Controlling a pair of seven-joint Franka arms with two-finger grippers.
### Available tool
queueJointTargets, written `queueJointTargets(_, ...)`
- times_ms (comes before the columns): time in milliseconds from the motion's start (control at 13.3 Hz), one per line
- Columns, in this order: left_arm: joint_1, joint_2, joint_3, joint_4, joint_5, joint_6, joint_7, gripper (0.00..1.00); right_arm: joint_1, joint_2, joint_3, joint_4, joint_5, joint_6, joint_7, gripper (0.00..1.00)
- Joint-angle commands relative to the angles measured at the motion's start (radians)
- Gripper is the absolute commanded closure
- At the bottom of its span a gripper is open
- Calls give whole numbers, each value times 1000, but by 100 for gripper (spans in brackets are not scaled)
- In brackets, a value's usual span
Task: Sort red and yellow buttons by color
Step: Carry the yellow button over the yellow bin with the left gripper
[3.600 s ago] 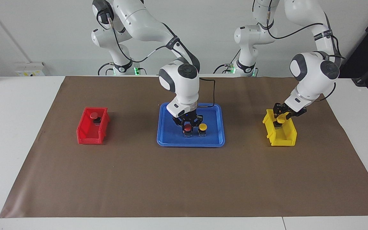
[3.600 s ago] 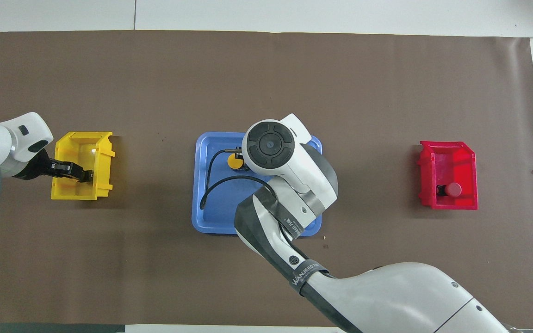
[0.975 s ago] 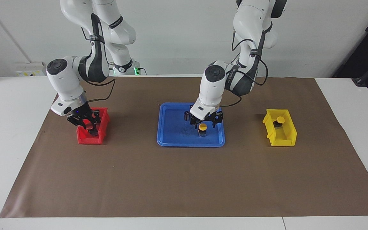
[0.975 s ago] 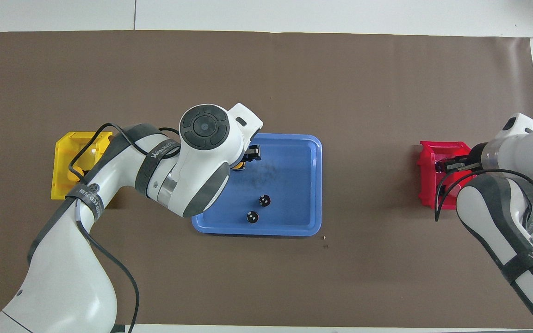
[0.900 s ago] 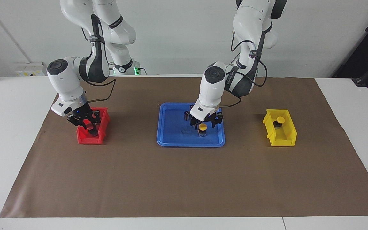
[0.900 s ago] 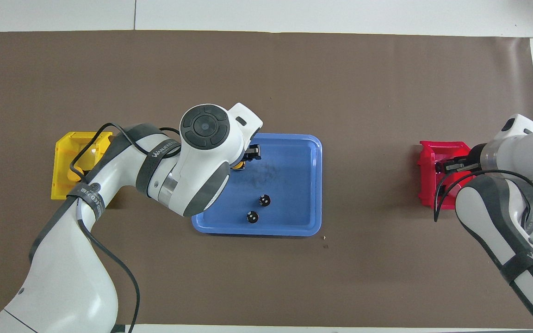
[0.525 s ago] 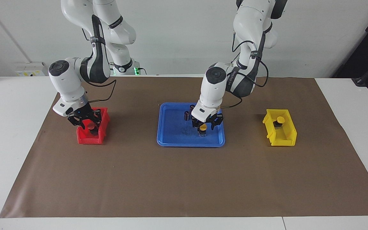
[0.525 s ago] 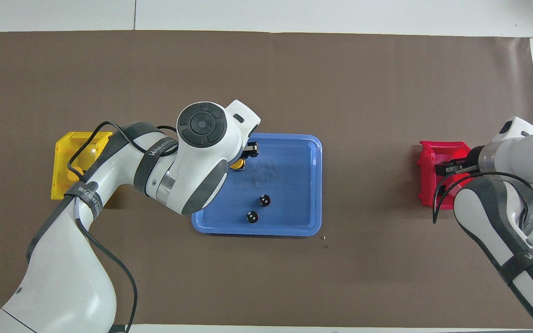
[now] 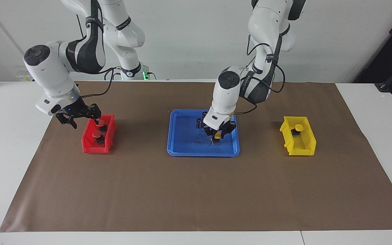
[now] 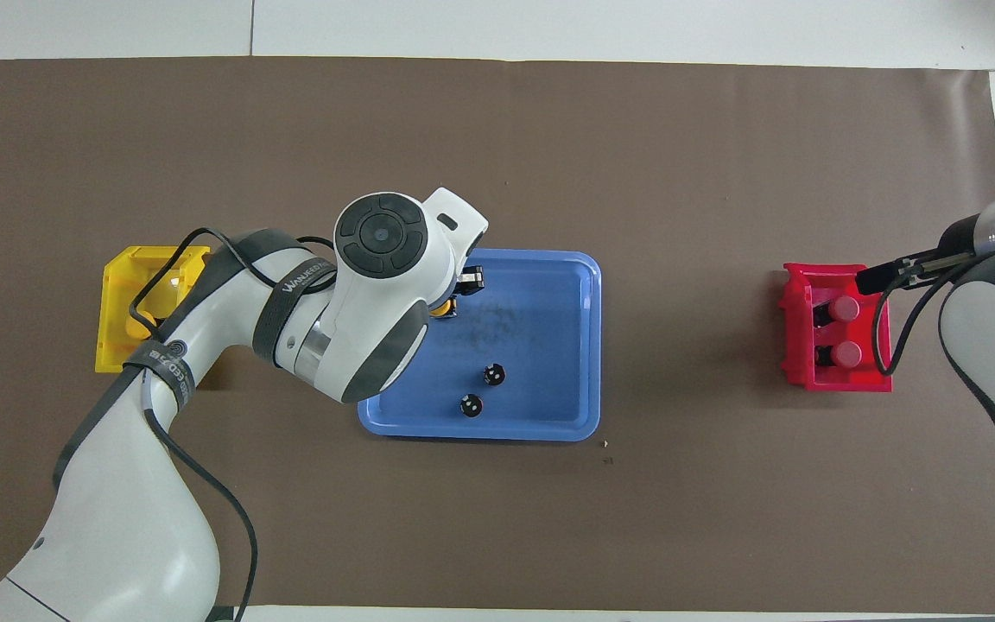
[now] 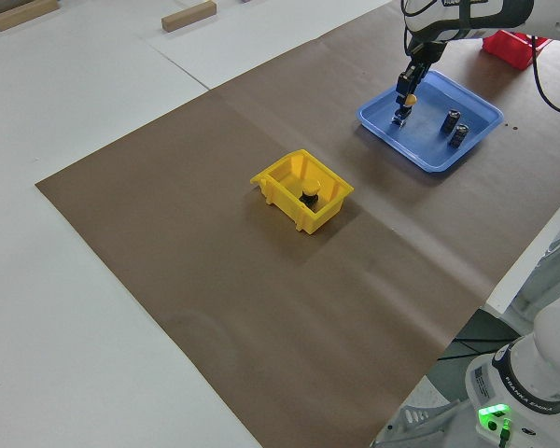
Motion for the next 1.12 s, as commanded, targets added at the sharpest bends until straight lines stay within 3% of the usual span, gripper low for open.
queueJointTargets(0, 3, 9, 12, 85, -32, -72, -18, 99, 13, -42, 17, 147, 19, -214, 142, 0)
queueJointTargets(225, 57, 1, 15, 209, -23, -287, 22, 99, 9, -27, 39, 266, 12, -299, 279, 0)
queueJointTargets(450, 207, -69, 38, 210, 6, -409, 340, 99, -37, -13, 16, 295, 2, -317, 264, 0)
queueJointTargets(750, 406, -82, 41, 220, 69, -417, 656, 99, -83, -53, -10, 242, 6, -351, 195, 0)
queueJointTargets(1050, 491, -83, 41, 200, 71, -375, 754, 99, -70, -74, -1, 234, 6, -360, 206, 0)
